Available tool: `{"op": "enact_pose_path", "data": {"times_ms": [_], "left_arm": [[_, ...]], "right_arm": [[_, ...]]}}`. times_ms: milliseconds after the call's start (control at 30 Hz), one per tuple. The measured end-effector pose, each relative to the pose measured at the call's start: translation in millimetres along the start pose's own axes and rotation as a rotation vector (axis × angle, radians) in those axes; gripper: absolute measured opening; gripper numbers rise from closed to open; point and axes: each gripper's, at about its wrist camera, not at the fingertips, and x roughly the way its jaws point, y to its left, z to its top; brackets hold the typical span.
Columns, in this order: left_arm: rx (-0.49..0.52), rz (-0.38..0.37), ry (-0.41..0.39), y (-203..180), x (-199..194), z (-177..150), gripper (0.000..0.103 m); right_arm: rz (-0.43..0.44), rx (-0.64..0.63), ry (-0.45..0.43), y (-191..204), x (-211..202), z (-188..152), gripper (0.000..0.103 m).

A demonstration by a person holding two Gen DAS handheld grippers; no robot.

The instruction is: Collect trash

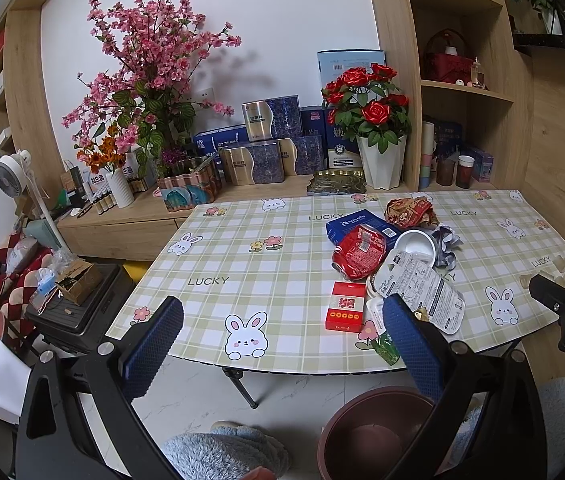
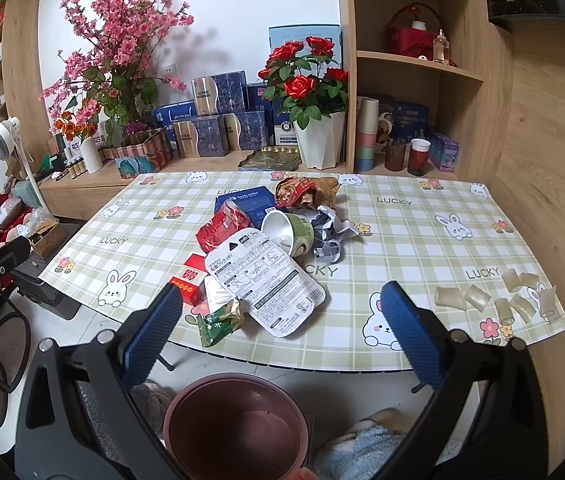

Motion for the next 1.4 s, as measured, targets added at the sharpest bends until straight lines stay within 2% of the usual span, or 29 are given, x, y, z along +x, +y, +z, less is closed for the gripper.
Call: {"op": "enact_pose_path", "data": {"times_ms": [200,333,467,567,667,733,800,900,1067,1167,1267,1400], "left_arm": [[0.003,-0.001,-0.006,-2,-1,0,0.098],[0.002,-0.069,-0.026,-2,2,-1,0.098],[0.075,-0.046,-0.046,-9,11,-9,0.098],[0.095,-0.09,-0.049,-11,22,-20,0.097],[0.094,-0.137,-0.009,-15,36,-31,0.094],[0.085,-0.185,0.043,-17,50,-39,0.086],[0.05,-0.238,0.093,-17,62,-46,0.082],[0.015,-0.287,0.154,-21,76,-53,0.082],[-0.002,-0.367,0.204,-29,94,-65,0.082],[-0.008,-0.356,0.214,-31,103,-68,0.082],[-0.01,-0.338,0.21,-29,109,-66,0.082],[0.015,-0.268,0.198,-26,122,-60,0.082]], "right_arm": [[0.002,0.0,0.006,0,1,0,0.098],[0.001,-0.001,0.019,0,4,-12,0.098],[-0.013,0.01,0.028,-1,9,-21,0.098],[-0.03,0.03,0.053,-8,21,-17,0.098],[-0.036,0.042,0.068,-13,28,-22,0.098],[-0.018,0.052,0.069,-17,32,-25,0.098],[-0.012,0.053,0.056,-18,34,-26,0.098],[-0.007,0.041,0.052,-19,39,-27,0.098],[0.024,0.073,0.051,-25,50,-29,0.098],[0.028,0.068,0.064,-27,59,-31,0.098],[0.072,0.043,0.108,-23,73,-30,0.098],[0.023,-0.064,0.156,-5,99,-25,0.098]]}}
